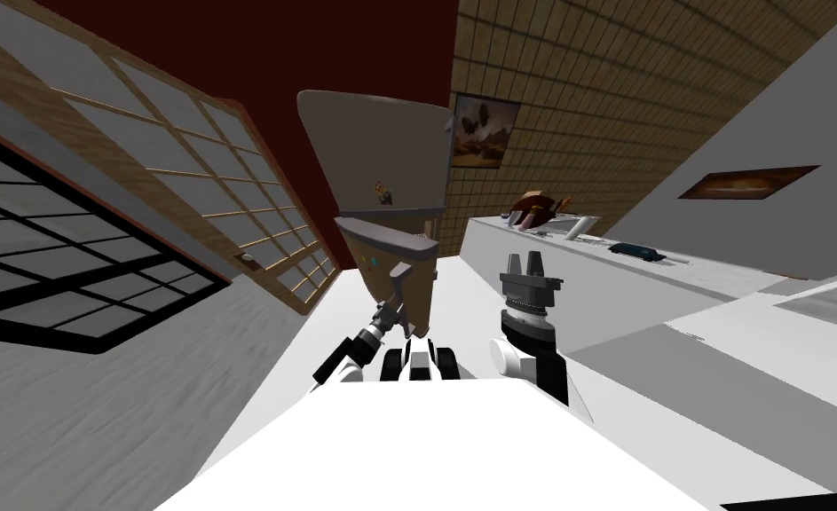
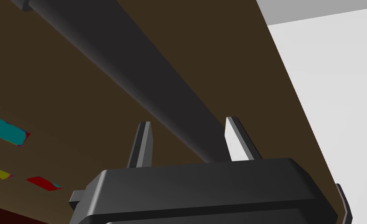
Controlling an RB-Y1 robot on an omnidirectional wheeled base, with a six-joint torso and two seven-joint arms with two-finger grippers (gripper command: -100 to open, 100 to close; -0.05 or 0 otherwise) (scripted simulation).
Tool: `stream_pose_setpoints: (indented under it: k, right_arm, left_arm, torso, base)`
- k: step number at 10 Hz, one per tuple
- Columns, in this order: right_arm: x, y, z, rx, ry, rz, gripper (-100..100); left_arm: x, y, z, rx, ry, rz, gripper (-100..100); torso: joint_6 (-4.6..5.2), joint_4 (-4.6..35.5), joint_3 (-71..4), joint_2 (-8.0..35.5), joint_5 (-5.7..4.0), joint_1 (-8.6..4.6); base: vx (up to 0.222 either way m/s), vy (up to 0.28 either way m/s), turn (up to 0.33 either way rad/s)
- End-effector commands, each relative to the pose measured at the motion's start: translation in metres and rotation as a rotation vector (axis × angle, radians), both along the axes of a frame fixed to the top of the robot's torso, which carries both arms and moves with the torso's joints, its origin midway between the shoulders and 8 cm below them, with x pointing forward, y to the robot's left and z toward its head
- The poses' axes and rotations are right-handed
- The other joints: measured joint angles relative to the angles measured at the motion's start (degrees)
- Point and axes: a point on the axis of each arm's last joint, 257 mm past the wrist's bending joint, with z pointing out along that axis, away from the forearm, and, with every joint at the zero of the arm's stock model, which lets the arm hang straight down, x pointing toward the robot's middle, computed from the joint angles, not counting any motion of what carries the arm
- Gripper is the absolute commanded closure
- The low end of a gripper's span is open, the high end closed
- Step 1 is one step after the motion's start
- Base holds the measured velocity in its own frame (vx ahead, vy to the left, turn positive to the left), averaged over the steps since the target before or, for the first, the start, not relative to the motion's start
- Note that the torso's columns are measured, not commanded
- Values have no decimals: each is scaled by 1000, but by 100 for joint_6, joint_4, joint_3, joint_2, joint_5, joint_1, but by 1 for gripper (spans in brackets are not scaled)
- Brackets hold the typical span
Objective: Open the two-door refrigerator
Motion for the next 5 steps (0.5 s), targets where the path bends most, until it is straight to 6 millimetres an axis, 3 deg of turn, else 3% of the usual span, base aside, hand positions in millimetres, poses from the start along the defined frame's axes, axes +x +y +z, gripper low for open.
stream_pose_setpoints:
  k: [1, 5]
  right_arm:
    - [0, 0, 0, 0, 0, 0, 0]
    - [0, 0, 0, 0, 0, 0, 0]
  left_arm:
    - [-1, -6, 6, 3, -17, -19, 100]
    - [-8, -17, 7, 2, -21, -54, 100]
  torso:
    - [-8, 2, -9, -17, -2, -1]
    - [-16, 4, -13, -25, 2, 19]
  base:
    - [-96, 262, -155]
    - [-118, 235, -95]
